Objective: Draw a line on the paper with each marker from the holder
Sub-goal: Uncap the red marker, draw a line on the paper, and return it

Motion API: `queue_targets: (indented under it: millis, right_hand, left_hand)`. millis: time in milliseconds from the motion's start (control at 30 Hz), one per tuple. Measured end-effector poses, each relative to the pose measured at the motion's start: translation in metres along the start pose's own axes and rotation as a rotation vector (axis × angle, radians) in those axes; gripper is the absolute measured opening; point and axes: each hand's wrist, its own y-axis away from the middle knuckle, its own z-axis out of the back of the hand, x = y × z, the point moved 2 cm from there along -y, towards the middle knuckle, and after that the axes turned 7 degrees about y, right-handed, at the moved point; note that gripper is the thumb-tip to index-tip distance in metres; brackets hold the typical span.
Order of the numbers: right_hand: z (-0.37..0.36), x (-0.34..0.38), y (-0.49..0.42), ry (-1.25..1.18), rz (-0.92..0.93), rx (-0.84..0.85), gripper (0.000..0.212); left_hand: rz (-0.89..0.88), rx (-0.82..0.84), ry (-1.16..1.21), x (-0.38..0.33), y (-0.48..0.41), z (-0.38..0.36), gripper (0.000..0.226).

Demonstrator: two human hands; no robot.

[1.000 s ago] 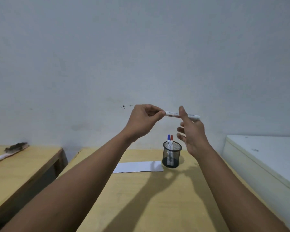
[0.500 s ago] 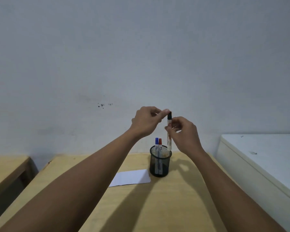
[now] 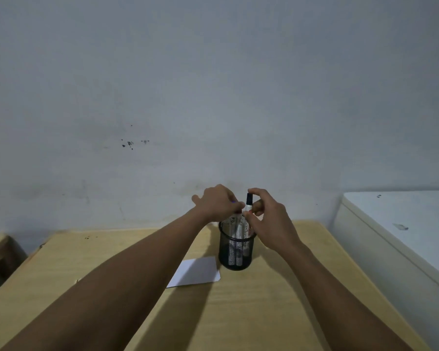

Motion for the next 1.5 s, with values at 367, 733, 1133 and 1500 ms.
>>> queue_targets:
  millis: [367, 733, 1133, 1500]
  right_hand:
    - [0.006, 0.003, 0.008, 0.022, -0.043, -0.048, 0.042]
    - [0.074, 0.102, 0.032, -1.044, -0.160, -0.100, 0.018]
    - [0.062, 0.210, 0.069, -1.214, -0.041, -0.004, 0.005]
    - [0.019, 0.235, 0.079, -1.006, 0.160, 0.125, 0.015]
  left_hand:
    - [-0.090, -0.157, 0.086, -0.020, 0.009, 0.022, 0.031]
    - [-0.049, -0.377, 0.652, -0.051, 0.086, 0.125, 0.040]
    - [-0.253, -0.448, 0.447, -0.023, 0.194, 0.166, 0.052]
    - [0.080, -0.247, 0.655, 0.035, 0.202, 0.200, 0.034]
